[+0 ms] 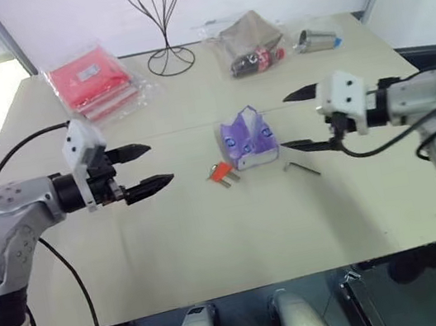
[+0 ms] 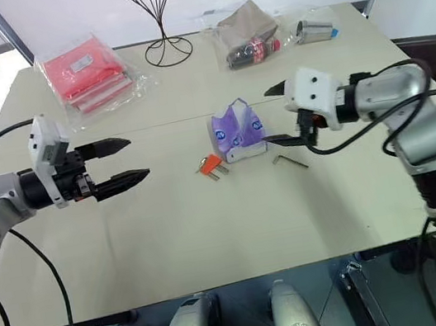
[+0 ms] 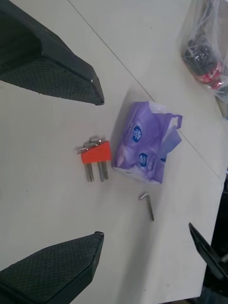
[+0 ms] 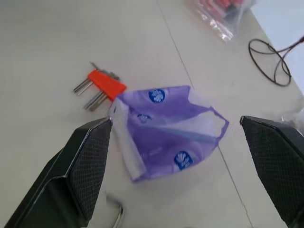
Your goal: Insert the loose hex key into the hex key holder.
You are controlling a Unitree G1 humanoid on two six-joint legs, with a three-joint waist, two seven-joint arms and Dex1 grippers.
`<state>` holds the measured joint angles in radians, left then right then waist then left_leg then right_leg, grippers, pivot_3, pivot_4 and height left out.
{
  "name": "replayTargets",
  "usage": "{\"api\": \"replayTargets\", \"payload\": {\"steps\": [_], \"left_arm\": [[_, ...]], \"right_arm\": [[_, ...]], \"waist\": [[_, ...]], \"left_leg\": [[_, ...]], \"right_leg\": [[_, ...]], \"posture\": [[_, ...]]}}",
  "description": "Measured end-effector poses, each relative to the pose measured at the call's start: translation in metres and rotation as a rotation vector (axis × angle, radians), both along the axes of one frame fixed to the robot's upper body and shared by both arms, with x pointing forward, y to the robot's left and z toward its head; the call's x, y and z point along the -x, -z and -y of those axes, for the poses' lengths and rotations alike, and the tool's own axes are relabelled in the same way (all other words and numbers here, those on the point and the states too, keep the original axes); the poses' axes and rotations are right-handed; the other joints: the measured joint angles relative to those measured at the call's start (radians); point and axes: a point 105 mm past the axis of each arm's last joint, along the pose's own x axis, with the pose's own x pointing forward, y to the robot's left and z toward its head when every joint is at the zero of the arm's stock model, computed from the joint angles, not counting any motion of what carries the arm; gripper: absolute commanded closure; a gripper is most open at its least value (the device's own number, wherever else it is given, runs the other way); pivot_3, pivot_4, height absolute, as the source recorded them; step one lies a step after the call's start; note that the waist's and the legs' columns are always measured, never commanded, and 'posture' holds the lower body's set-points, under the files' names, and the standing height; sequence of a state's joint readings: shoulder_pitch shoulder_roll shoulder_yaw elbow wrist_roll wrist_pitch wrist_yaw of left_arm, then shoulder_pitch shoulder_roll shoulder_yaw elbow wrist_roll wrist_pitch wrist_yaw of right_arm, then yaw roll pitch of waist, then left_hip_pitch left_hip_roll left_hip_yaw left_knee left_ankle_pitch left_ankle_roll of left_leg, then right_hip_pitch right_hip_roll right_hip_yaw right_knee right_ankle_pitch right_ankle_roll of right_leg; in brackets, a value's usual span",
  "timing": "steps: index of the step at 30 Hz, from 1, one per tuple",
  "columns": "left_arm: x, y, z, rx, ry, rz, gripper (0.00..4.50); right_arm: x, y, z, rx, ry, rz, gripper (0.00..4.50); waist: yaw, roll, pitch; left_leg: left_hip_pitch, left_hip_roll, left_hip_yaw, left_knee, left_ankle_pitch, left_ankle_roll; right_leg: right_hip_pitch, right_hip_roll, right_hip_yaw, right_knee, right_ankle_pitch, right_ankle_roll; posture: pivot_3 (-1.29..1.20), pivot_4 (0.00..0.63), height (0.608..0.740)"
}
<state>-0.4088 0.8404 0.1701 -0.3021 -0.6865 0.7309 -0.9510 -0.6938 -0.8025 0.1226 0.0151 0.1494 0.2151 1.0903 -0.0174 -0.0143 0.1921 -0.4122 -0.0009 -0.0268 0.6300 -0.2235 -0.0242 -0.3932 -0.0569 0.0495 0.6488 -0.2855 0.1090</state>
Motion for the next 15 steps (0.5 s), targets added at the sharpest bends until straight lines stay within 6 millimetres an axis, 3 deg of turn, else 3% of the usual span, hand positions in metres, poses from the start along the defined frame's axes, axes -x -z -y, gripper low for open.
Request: {"api": "replayTargets", "payload": {"steps": [5,10,13,15], "left_arm": [[-0.001,0.001,-0.001,-0.004,-0.020,0.006,0.04],[0.004,0.009,-0.002,-0.015,-0.039,-0.006,0.04],[0.008,0.010,-0.003,-0.020,-0.054,0.002,0.00],[0.010,0.008,-0.004,-0.022,-0.065,0.018,0.00]], "right_arm": [[-0.015,0.044,-0.018,0.024,-0.024,-0.093,0.00],[-0.036,0.063,-0.019,0.080,0.007,-0.077,0.00],[-0.052,0.076,-0.016,0.124,0.049,-0.044,0.89],[-0.057,0.084,-0.013,0.138,0.070,-0.041,1.81]], "waist": [[0.002,0.000,0.000],[-0.002,0.000,0.000],[-0.003,0.000,0.000],[-0.002,0.000,0.000]], "left_leg": [[0.000,0.000,0.000,0.000,0.000,0.000],[0.000,-0.001,0.000,0.000,0.000,0.000],[0.000,0.000,0.000,0.000,0.000,0.000],[0.000,0.000,0.000,0.000,0.000,-0.001]], "right_leg": [[0.000,0.000,0.000,0.000,0.000,0.000],[0.000,0.000,0.000,0.001,0.000,0.000],[-0.001,0.000,0.000,0.001,0.000,0.000],[-0.001,0.000,0.000,0.001,0.000,0.000]], "posture": [[0.00,0.150,0.740],[0.00,0.150,0.740],[0.00,0.150,0.740],[0.00,0.150,0.740]]}}
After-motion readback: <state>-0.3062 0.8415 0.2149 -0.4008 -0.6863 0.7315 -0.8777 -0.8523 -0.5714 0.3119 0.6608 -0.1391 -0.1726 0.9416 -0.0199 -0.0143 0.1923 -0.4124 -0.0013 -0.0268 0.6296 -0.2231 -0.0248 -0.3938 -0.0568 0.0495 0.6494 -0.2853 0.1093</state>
